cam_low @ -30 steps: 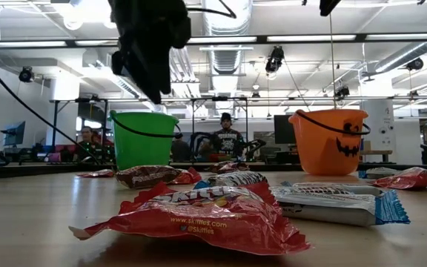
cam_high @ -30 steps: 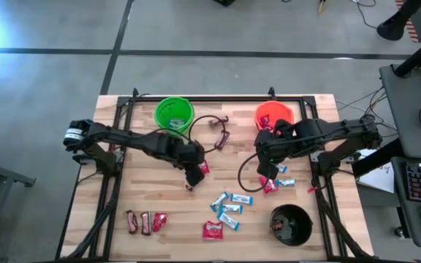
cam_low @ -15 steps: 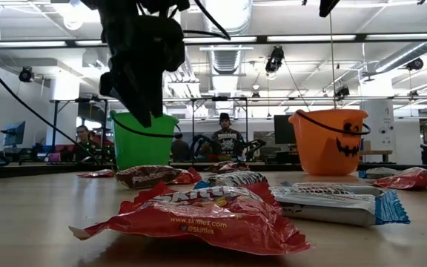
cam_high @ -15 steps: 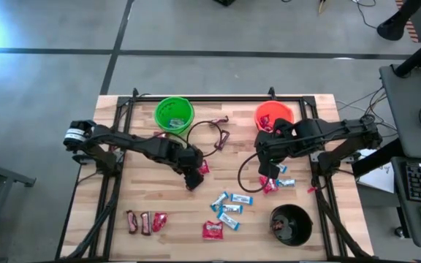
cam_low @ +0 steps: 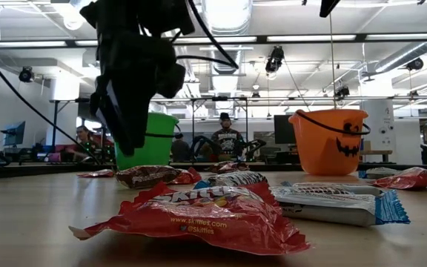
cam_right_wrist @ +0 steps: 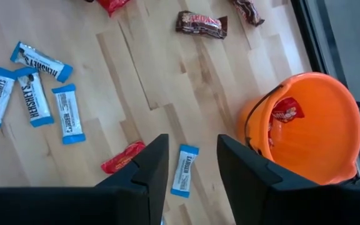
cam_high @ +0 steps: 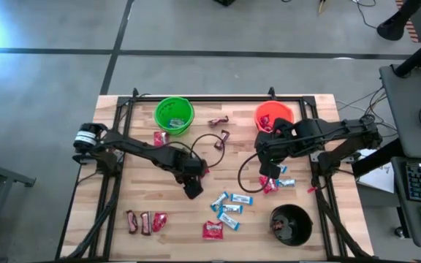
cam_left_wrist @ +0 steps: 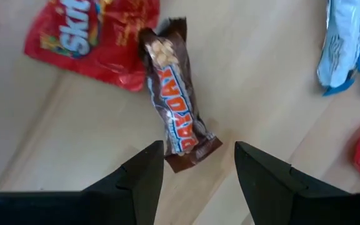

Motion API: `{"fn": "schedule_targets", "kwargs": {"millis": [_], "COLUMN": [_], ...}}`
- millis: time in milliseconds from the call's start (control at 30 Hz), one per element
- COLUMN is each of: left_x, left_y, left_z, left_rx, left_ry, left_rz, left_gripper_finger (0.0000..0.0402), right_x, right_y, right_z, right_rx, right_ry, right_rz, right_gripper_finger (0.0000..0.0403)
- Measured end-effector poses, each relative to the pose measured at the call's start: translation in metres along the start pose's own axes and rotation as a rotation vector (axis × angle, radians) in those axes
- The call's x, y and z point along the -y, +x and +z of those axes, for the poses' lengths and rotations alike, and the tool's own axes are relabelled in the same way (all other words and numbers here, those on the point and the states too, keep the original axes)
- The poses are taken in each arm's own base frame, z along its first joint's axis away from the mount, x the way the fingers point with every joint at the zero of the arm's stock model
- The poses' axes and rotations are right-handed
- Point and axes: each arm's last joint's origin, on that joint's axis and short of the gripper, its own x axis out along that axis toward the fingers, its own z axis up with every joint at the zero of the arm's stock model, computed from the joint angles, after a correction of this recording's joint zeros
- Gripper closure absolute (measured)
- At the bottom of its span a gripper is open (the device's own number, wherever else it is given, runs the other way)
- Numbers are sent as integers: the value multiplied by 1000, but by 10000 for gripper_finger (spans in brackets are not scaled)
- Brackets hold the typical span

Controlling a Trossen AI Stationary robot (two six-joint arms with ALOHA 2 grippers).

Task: Sort candy
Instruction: Put the brown candy into the black bucket

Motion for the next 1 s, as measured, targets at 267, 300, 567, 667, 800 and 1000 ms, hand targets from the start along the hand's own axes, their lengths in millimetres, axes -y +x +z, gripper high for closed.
{"fn": "schedule_targets", "kwargs": {"millis": [267, 300, 567, 667, 800, 1000], "left_x": [2, 2, 0, -1, -2, -2], "left_y": [9, 11, 23, 29, 39, 45], "left_z": [3, 3, 3, 3, 4, 4], "left_rx": [-23, -28, -45, -57, -76, -90], "left_ry": [-17, -23, -43, -45, -48, -55], "left_rz": [1, 6, 41, 52, 71, 83], "left_gripper_finger": [223, 223, 223, 223, 223, 223], "right_x": [0, 0, 0, 0, 0, 0], "right_y": [0, 0, 0, 0, 0, 0], "right_z": [0, 0, 0, 0, 0, -1], "right_rx": [0, 0, -2, -3, -3, -6], "right_ry": [-22, -22, -26, -26, -27, -27], "right_rz": [0, 0, 0, 0, 0, 0], "right_gripper_finger": [266, 266, 266, 267, 271, 266]}}
